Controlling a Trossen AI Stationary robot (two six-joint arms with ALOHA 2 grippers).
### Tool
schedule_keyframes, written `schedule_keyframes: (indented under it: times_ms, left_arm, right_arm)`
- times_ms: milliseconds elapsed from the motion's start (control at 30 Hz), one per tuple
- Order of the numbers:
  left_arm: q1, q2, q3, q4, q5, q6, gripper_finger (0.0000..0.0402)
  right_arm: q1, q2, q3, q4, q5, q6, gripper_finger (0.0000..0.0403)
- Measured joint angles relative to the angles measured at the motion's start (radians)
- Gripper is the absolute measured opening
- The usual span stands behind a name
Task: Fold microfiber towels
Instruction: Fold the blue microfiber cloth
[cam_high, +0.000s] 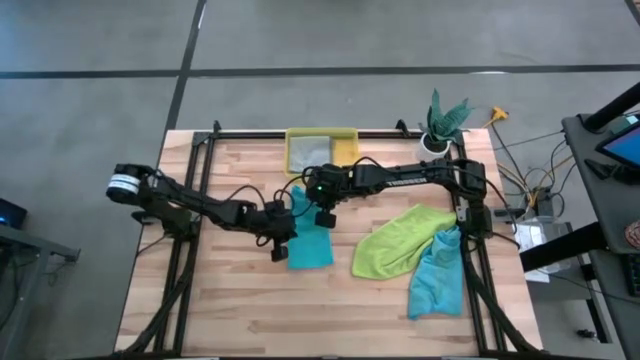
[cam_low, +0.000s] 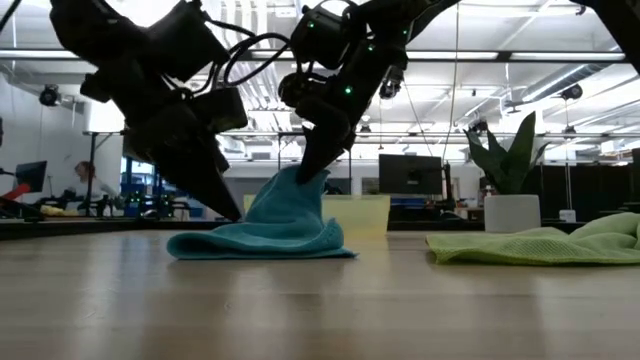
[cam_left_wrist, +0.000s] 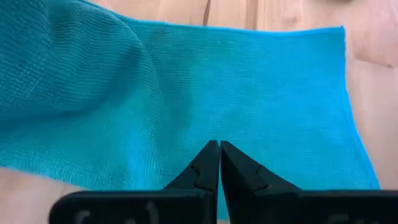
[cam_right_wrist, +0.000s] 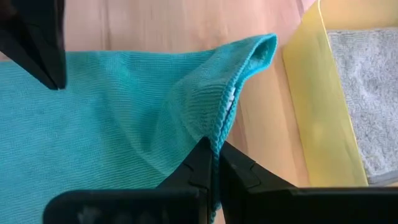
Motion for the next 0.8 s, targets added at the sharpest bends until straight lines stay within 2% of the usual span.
schedule_keyframes:
  times_ms: [333,800]
  left_arm:
    - [-0.002,0.103,-0.030,0.045,-0.001,-0.138,0.0000]
    - [-0.003,0.006,-0.029,0.004,0.001,-0.159,0.0000]
  right_arm:
    - [-0.004,-0.036,0.000,0.022,0.000,-0.048,0.0009]
    - [0.058,-0.105,0.001,-0.004,-0.091,-0.080,0.0009]
